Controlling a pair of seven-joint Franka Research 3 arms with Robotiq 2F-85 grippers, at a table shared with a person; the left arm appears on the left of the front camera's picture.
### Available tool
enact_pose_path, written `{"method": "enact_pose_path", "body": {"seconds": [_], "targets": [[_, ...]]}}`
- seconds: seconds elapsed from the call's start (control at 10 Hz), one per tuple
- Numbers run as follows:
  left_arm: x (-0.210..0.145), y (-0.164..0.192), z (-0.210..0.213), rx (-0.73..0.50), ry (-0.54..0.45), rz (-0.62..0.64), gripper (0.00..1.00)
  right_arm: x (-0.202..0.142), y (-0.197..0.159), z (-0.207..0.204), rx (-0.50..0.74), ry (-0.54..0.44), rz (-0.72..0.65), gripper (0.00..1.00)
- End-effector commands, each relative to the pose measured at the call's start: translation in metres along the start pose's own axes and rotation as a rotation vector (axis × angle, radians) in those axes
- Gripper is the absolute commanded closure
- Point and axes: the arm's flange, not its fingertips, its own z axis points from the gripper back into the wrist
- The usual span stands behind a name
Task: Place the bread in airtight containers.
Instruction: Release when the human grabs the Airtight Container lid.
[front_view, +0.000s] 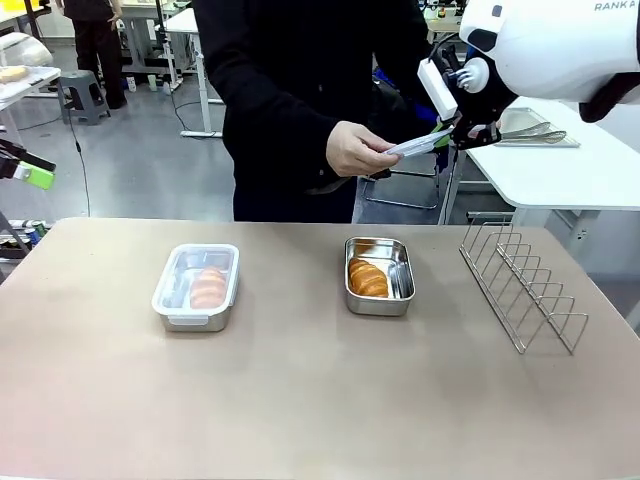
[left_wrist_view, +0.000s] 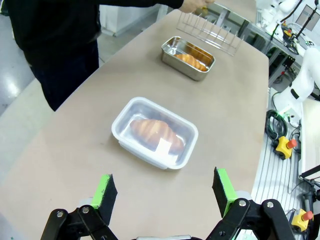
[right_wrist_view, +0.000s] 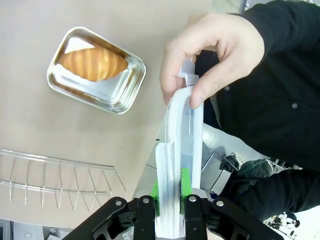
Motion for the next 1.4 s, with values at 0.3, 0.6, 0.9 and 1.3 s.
{"method": "enact_pose_path", "body": {"seconds": [0.3,0.6,0.9,1.3], "targets": [[0.001,-0.001,0.0,-0.007,-0.007,-0.018,0.0,-0.001,0.004,0.004,-0.009,-0.007,-0.002,1.0],[0.001,-0.001,0.0,-0.007,-0.007,-0.018,0.0,-0.001,0.004,0.004,-0.009,-0.007,-0.002,1.0],[0.001,-0.001,0.0,-0.007,-0.007,-0.018,0.0,-0.001,0.0,0.001,-0.002,0.002,-0.002,0.3],[0.001,-0.001,0.0,-0.007,-0.007,-0.018,0.0,-0.033,0.007,0.047,0.001,-0.12,-0.375,0.0]]}}
